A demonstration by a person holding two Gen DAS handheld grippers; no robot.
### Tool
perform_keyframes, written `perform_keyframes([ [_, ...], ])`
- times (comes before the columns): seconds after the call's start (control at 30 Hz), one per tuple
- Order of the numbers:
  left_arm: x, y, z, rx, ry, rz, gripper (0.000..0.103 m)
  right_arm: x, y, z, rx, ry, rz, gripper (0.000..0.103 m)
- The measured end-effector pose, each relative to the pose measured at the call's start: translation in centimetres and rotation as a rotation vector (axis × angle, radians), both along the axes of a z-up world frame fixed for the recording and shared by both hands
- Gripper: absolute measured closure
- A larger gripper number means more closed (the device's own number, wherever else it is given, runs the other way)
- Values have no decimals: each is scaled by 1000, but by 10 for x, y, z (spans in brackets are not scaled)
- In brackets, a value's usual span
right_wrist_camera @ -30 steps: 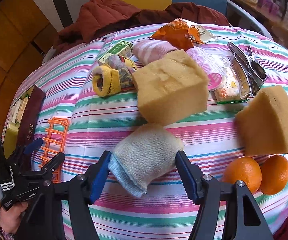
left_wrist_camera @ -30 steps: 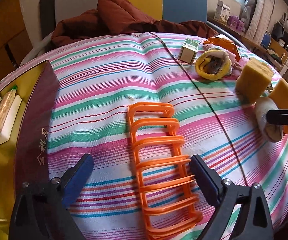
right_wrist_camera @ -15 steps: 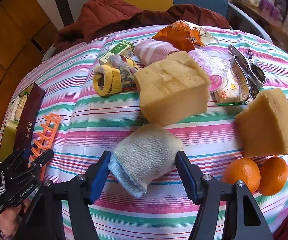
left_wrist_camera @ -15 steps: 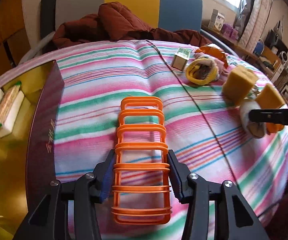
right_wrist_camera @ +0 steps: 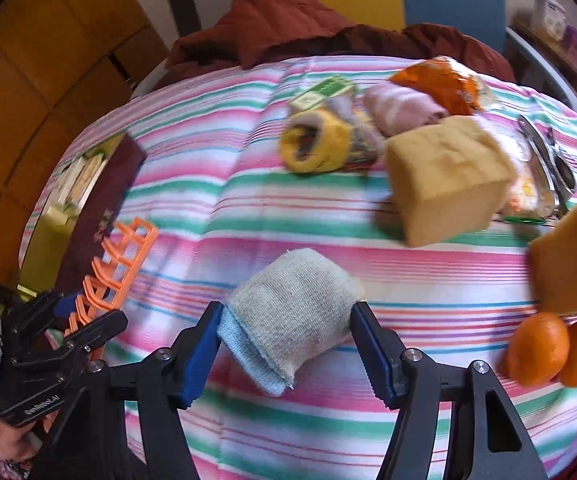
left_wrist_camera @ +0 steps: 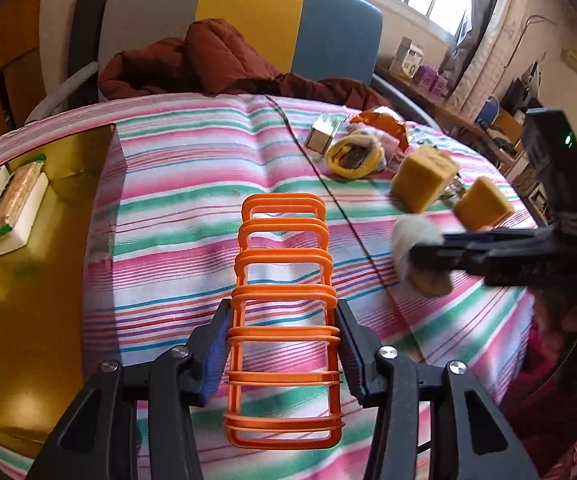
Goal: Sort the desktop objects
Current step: 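Carry the orange rack and rolled towel into the gold tray and release both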
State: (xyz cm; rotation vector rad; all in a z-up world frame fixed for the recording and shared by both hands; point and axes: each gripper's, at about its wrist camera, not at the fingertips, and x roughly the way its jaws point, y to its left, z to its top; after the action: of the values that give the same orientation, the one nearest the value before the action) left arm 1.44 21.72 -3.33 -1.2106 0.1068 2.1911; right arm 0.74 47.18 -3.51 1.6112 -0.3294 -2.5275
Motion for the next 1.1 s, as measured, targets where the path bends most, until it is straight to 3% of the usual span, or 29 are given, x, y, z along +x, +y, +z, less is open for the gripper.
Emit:
perform_keyframes([
  [0.23,-6,-35,18,42,16,38,54,-3,-41,5,-48,8,34,38],
  [0.57,-48,-117,42,128,8,194,54,-39,-125,34,-87,87,139,38],
  [0.73,-83,-132,36,72,12,223,54,-64,-158,45,-97,119,176,38],
  [1.0,-149,-124,-3,-35,-71,230,54,-100,-191,55,-73,159,198,38],
  [1.1,-169,-122,-16,-60,-101,282,49,-113,-194,55,-89,159,195,38],
])
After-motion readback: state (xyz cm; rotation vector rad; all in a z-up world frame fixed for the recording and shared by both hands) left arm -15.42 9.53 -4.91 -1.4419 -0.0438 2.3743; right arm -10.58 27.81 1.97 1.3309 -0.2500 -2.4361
